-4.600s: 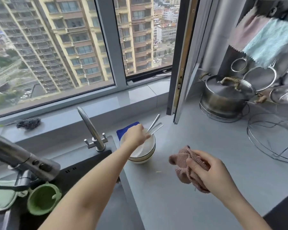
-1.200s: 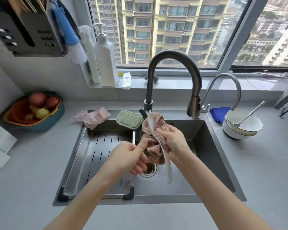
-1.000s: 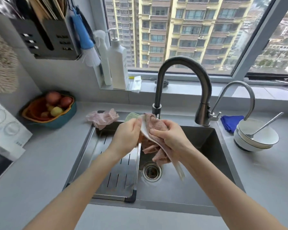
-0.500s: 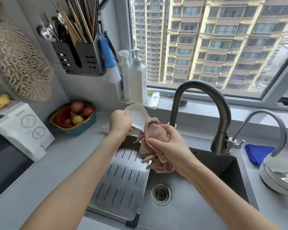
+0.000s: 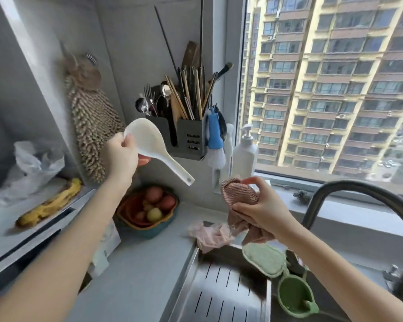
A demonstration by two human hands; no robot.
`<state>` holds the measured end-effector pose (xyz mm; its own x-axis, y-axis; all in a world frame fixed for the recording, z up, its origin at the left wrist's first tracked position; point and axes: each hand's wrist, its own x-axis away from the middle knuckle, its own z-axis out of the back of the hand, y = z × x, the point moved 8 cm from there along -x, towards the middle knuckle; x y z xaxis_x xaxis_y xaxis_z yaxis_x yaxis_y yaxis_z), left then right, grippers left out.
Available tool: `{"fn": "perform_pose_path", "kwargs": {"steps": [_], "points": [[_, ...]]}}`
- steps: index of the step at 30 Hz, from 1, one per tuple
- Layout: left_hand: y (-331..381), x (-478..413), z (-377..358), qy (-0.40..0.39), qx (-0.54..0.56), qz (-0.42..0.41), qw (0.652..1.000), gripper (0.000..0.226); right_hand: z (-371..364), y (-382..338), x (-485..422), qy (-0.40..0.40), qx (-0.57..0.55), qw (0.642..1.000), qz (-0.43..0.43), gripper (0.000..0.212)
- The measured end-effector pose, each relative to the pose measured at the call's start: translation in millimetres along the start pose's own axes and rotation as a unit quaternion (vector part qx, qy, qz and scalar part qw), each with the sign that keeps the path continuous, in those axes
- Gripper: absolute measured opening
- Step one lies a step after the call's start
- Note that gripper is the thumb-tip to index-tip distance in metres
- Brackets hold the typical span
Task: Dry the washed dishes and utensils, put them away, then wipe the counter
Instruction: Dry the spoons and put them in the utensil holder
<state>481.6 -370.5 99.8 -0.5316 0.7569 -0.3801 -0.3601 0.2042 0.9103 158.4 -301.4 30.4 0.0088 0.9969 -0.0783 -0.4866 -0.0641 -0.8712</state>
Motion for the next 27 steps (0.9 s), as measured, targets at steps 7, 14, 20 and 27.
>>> {"fn": "perform_pose_path", "kwargs": {"steps": [7, 14, 20, 27], "points": [[81, -90, 46, 0.126, 0.015, -0.193, 0.973, 0.03, -43, -38, -59, 0.025, 0.046, 0.998, 0.024, 0.047], [125, -143, -8, 0.078, -0.044, -0.325, 0.942, 0.035, -62, -53, -89, 0.042, 0.038, 0.998, 0.015, 0.047], [104, -160, -47, 0.042, -0.21, -0.311, 0.926, 0.03, -59, -53, -99, 0.068, 0.081, 0.994, 0.003, 0.045], [115, -176, -70, -0.017, -0.337, -0.271, 0.901, 0.027, -57, -38, -88, 0.077, 0.093, 0.992, -0.025, 0.045]]}}
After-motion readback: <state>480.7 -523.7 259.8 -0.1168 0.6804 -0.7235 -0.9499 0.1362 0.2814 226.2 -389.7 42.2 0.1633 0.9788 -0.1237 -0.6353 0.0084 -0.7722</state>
